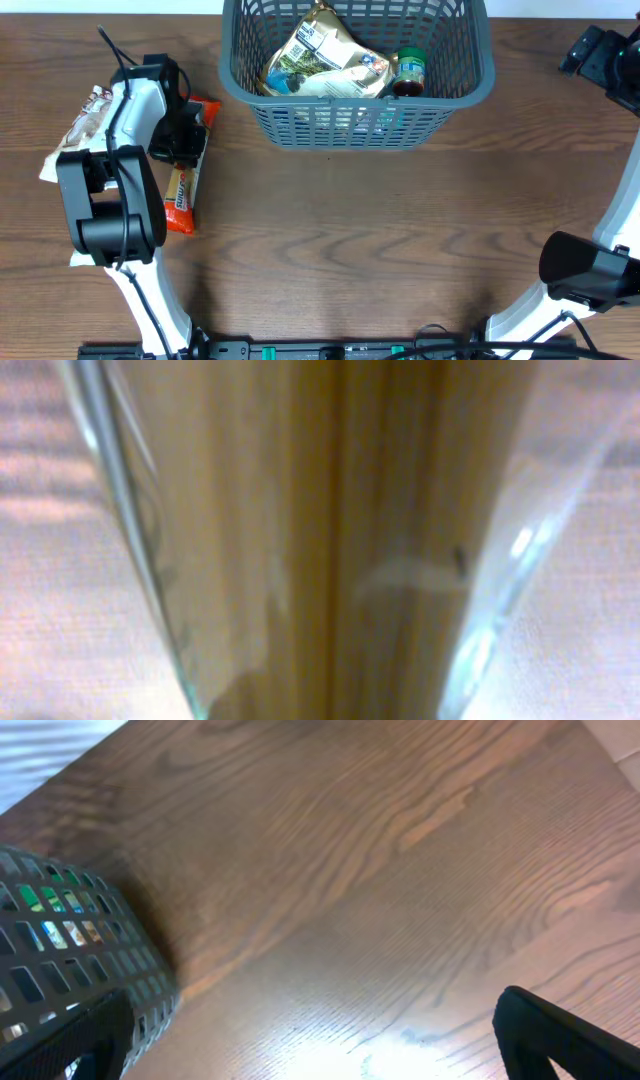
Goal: Pack container
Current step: 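Move left gripper to the San Remo spaghetti packet and grasp it, then lift spaghetti packet with left gripper and drop it into basket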
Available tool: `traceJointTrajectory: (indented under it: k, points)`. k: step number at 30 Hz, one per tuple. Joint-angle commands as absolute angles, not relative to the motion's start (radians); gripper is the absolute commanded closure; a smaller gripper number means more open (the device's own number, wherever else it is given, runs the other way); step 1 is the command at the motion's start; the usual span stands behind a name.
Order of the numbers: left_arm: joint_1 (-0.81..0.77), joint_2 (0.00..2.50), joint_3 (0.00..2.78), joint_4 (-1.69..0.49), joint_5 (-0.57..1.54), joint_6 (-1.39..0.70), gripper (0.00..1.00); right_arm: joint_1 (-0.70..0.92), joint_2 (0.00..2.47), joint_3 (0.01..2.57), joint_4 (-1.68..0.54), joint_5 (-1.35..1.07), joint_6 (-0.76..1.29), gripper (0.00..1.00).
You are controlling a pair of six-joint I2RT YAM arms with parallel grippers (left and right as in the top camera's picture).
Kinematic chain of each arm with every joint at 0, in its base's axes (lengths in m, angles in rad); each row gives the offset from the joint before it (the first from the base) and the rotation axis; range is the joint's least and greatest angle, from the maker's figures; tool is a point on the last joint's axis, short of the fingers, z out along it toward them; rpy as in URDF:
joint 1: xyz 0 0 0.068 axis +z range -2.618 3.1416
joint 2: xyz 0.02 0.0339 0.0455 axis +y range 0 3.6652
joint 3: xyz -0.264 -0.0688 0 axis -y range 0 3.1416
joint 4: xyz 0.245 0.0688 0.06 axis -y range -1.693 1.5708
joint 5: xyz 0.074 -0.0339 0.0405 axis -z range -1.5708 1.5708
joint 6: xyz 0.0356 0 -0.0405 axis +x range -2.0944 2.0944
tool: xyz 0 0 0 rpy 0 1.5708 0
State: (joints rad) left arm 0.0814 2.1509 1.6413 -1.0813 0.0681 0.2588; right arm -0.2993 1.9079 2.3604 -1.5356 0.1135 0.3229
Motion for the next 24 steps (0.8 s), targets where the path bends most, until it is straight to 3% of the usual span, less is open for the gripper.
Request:
traceJointTrajectory:
  k: [1,16,20,24]
  points:
    - [0.082,2.117,1.738,-1.14,0.08,0.223,0.94,-0.293,1.897,2.356,-1.537,0.132,0.297,0.01]
    - [0.06,1.713,2.13,-1.358,0.126,0.259,0.94,-0.293,1.897,2.356,-1.537,0.131,0.252,0.01]
    - [-0.033,1.645,2.175,-1.302,0.149,0.461,0.94,-0.293,1.897,2.356,-1.538,0.13,0.248,0.01]
    - [-0.189,1.605,2.185,-1.168,0.145,0.806,0.94,-0.293,1.897,2.356,-1.54,0.125,0.245,0.01]
